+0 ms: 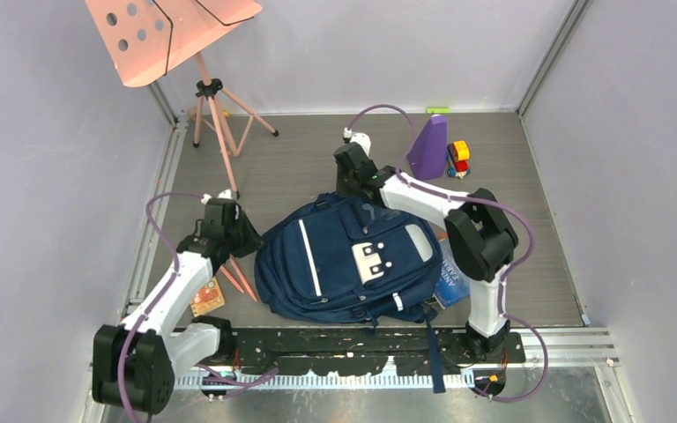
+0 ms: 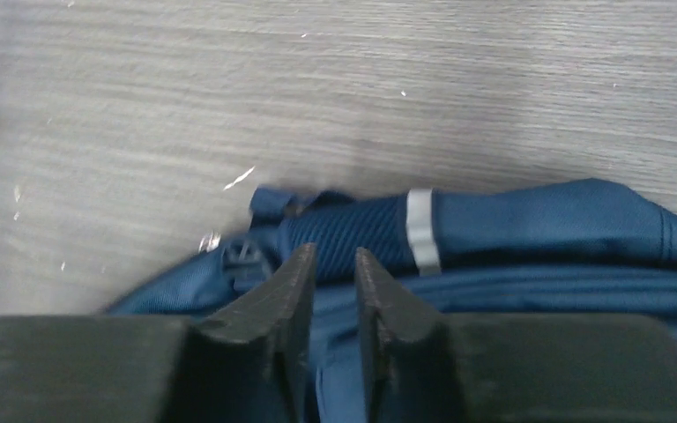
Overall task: Pack the student bag
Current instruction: Unzip the student bag.
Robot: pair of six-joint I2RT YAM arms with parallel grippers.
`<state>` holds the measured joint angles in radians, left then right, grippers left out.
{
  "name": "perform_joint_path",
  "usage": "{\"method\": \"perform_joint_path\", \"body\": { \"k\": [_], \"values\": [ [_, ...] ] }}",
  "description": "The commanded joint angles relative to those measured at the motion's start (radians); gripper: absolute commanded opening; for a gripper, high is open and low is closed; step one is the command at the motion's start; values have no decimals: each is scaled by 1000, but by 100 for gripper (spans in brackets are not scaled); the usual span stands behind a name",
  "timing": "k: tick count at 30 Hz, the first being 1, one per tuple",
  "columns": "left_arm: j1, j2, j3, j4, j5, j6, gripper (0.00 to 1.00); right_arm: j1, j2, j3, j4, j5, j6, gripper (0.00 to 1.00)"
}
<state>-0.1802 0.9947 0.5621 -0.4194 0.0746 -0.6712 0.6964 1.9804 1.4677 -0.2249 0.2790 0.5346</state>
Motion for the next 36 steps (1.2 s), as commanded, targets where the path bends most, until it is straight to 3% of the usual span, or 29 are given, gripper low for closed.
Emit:
{"method": "perform_joint_path", "body": {
  "k": [1,2,4,5,7,10,15,18,21,27,36],
  "values": [
    [43,77,160,22,51,93,14,13,-201,-77,54,-76,-104,39],
    [53,90,186,-1,62,121,25,18,-223,-93,54,-94,-110,43],
    [74,97,236,-68,67,163,57,45,-309,-136,53,-112,-128,57],
    [86,95,256,-94,63,176,66,55,-330,-161,50,-116,-135,60],
    [110,75,277,-116,81,179,79,92,-385,-191,47,-118,-138,65],
    [131,48,341,-191,103,210,90,195,-443,-215,49,-94,-135,68],
    [137,20,450,-355,22,327,95,376,-458,-259,113,-22,-94,69],
    [138,-71,415,-310,-136,333,96,487,-418,-253,150,39,-94,70],
    [138,-171,360,-246,-202,338,99,553,-345,-232,159,54,-78,69],
    [140,-181,357,-285,-240,351,100,596,-211,-167,119,74,-68,62],
    [139,-167,357,-285,-208,332,100,603,-101,-81,83,27,-108,60]
  ]
}}
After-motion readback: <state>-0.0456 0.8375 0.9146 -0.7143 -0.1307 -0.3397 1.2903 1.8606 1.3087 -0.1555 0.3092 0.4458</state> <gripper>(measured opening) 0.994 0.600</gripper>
